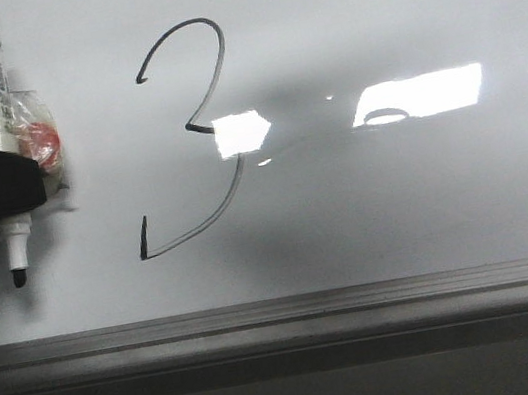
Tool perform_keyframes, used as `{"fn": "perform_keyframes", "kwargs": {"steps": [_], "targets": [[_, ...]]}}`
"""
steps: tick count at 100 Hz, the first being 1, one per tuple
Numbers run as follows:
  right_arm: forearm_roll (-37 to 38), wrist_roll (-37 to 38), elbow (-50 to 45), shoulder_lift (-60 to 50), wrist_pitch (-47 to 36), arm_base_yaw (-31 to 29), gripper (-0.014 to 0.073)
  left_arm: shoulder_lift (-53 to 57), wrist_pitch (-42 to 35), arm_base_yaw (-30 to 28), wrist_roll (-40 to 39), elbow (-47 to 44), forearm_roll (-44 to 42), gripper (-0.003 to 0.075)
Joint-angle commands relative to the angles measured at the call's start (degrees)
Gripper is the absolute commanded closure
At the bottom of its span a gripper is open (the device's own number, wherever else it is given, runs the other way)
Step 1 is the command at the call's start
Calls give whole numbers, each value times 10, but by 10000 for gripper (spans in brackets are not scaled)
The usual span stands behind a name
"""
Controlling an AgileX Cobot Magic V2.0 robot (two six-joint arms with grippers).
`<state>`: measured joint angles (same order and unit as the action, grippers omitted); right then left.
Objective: Write number 3 on whiteboard
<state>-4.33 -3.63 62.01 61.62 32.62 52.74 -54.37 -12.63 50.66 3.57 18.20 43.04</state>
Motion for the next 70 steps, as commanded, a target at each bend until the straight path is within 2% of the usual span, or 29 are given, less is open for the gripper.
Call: {"fn": "perform_keyframes", "kwargs": {"steps": [1, 34, 41, 51, 58, 63, 70], "targets": [[4, -4, 20, -13, -43, -3, 138, -4, -31, 4, -4, 15, 4, 741], [0, -4, 20, -13, -38, -3, 138, -14, -55, 4, -4, 15, -2, 720], [-1, -3, 20, -13, -38, -3, 138, -14, -59, 4, -4, 15, -9, 634], [-3, -3, 20, -13, -38, -3, 138, -14, -59, 4, -4, 15, -6, 419], [-3, -3, 20, -13, -38, -3, 138, -14, -61, 4, -4, 15, 2, 303], [-3, -3, 20, -13, -38, -3, 138, -14, -61, 4, -4, 15, 6, 264], [-3, -3, 20, -13, -38, -3, 138, -12, -61, 4, -4, 15, 6, 258]]}}
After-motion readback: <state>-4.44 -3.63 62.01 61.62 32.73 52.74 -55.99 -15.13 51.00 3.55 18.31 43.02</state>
